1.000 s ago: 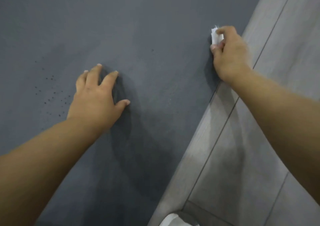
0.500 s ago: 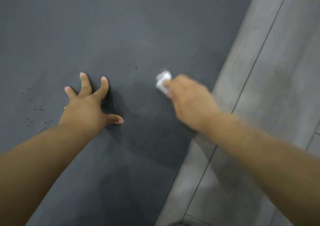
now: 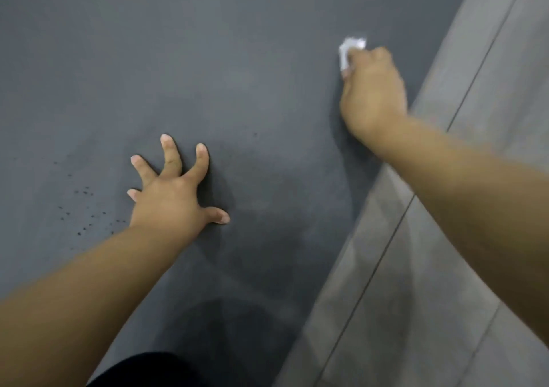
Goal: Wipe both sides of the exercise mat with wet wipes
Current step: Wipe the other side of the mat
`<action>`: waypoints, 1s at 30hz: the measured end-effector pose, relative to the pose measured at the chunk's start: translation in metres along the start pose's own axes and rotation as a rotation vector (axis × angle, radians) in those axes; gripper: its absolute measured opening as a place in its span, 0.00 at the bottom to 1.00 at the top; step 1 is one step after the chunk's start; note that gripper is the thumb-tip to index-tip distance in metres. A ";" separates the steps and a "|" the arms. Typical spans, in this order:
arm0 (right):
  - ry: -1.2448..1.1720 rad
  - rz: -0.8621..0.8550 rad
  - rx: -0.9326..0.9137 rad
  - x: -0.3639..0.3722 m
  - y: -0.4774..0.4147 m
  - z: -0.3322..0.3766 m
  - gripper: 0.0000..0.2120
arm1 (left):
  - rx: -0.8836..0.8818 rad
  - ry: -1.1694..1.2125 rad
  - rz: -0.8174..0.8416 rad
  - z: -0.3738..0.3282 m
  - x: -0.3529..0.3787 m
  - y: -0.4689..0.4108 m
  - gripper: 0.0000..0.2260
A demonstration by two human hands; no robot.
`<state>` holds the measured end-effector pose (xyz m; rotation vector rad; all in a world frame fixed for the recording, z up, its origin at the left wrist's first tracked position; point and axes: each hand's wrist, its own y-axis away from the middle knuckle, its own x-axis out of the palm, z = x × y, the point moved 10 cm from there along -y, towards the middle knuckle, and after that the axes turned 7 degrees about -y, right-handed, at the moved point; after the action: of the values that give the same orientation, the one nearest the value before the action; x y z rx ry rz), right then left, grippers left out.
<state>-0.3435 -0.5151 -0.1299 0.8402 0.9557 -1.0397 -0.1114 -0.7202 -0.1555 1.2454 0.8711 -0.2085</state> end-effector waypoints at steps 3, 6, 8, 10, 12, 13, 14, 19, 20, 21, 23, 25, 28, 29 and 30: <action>-0.120 0.136 -0.513 0.035 0.089 0.098 0.23 | 0.009 -0.005 0.023 -0.002 0.000 0.000 0.47; -0.073 0.556 -0.809 0.062 0.164 0.133 0.24 | 0.031 -0.026 0.033 -0.004 -0.001 0.000 0.48; -0.082 0.474 -0.698 0.047 0.130 0.111 0.19 | 0.044 -0.039 0.045 -0.005 -0.001 0.000 0.47; 0.003 0.241 -0.496 0.026 0.068 0.072 0.18 | 0.058 -0.051 0.054 -0.005 -0.001 -0.001 0.47; 0.042 0.066 -0.116 -0.008 0.011 0.013 0.19 | 0.074 -0.069 0.060 -0.006 -0.001 -0.001 0.47; 0.007 0.028 0.086 -0.019 -0.005 -0.010 0.17 | 0.084 -0.083 0.061 -0.006 -0.001 -0.001 0.47; -0.021 0.002 0.235 -0.024 -0.009 -0.025 0.16 | 0.096 -0.098 0.064 -0.006 -0.002 0.000 0.47; -0.030 0.045 -0.087 0.022 0.048 0.068 0.24 | 0.155 -0.034 0.074 0.003 -0.015 0.003 0.44; -0.074 0.113 -0.285 0.036 0.075 0.105 0.25 | 0.145 0.013 0.051 0.012 -0.020 0.004 0.42; -0.106 0.235 -0.482 0.053 0.102 0.140 0.24 | 0.127 0.043 0.011 0.024 -0.027 0.004 0.41; -0.063 0.527 -0.749 0.079 0.149 0.182 0.20 | 0.071 0.016 -0.094 0.055 -0.040 0.003 0.43; -0.080 0.572 -0.767 0.074 0.140 0.191 0.17 | 0.004 -0.016 -0.086 0.085 -0.040 -0.005 0.48; 0.040 0.315 -0.403 0.050 0.041 0.130 0.16 | -0.011 0.029 0.036 0.099 -0.027 -0.022 0.52; 0.072 0.155 -0.246 0.027 0.004 0.104 0.20 | -0.002 0.028 0.041 0.098 -0.024 -0.026 0.52; 0.097 0.060 -0.087 0.010 -0.021 0.073 0.22 | 0.005 0.022 0.032 0.096 -0.023 -0.026 0.52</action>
<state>-0.3444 -0.5904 -0.1152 0.8480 1.0437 -0.9059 -0.0980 -0.8210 -0.1543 1.2676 0.8687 -0.1717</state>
